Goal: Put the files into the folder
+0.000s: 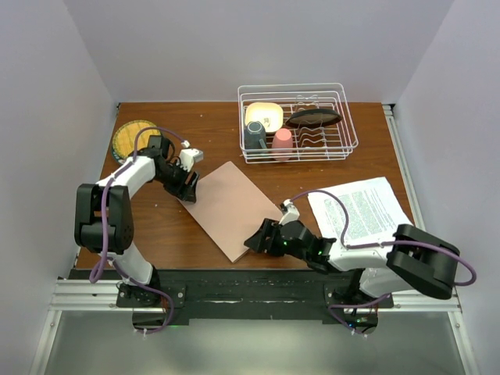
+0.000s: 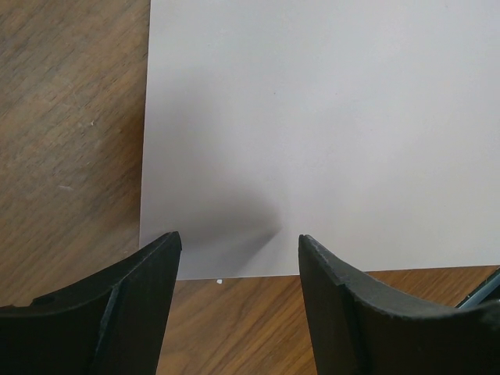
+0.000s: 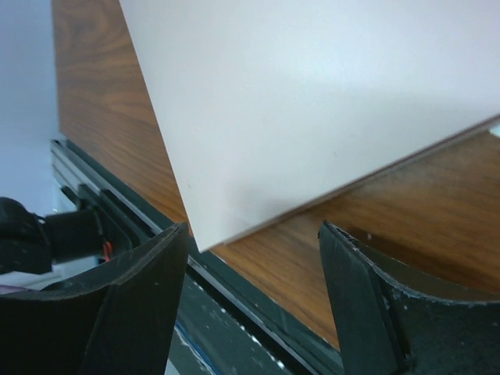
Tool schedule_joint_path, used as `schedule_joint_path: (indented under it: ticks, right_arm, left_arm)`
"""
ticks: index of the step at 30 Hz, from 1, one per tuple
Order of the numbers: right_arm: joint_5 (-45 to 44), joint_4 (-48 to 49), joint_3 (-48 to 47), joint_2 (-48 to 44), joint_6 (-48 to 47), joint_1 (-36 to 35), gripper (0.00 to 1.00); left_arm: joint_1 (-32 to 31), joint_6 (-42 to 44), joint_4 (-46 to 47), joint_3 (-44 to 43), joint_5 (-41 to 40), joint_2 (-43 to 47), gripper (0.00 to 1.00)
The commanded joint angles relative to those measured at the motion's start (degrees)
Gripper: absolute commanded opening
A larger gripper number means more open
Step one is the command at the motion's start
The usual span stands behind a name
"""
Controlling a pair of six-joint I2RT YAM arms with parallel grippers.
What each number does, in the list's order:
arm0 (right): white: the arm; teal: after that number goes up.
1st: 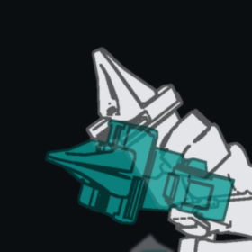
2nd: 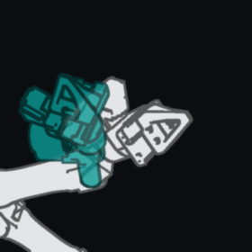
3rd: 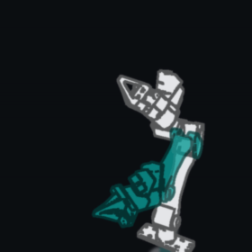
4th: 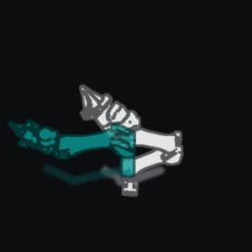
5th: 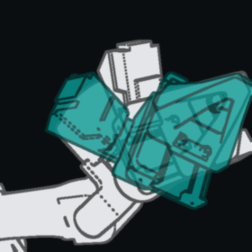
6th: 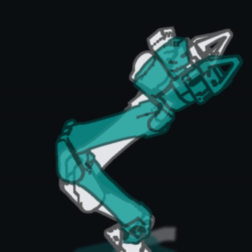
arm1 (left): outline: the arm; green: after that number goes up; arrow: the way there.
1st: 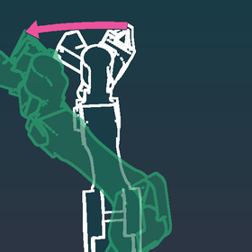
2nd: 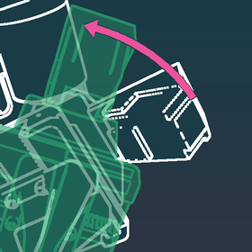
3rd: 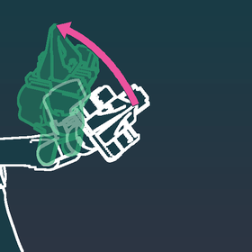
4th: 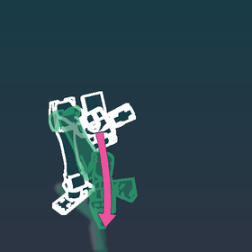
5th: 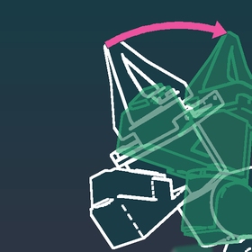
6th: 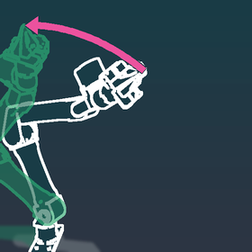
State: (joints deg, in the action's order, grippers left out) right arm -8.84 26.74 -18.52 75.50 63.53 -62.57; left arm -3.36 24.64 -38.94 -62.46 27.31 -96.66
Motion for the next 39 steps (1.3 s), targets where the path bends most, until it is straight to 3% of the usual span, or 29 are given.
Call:
schedule_joint_path:
  ticks: [1,8,22,36,39]
  right_arm:
    - [3.21,11.64,1.3,3.68,3.27,2.35,0.69]
    - [6.2,20.27,2.61,9.75,5.64,3.5,0.63]
    - [7.79,24.5,4.02,7.72,6.78,8.16,0.5]
    - [11.04,37.24,0.33,23.46,10.65,9.65,0.39]
    - [10.95,38.64,0.15,24.43,10.65,9.74,0.29]
  left_arm:
    - [0.37,0.23,1.5,-0.13,1.43,-0.11,0.66]
    - [0.37,1.37,1.76,1.28,3.8,-0.72,0.63]
    - [-1.56,3.74,0.53,1.72,4.51,-2.21,0.56]
    - [-3.15,6.56,-0.97,1.81,3.45,-5.03,0.53]
    - [-3.5,6.91,-1.05,2.07,2.92,-5.2,0.53]
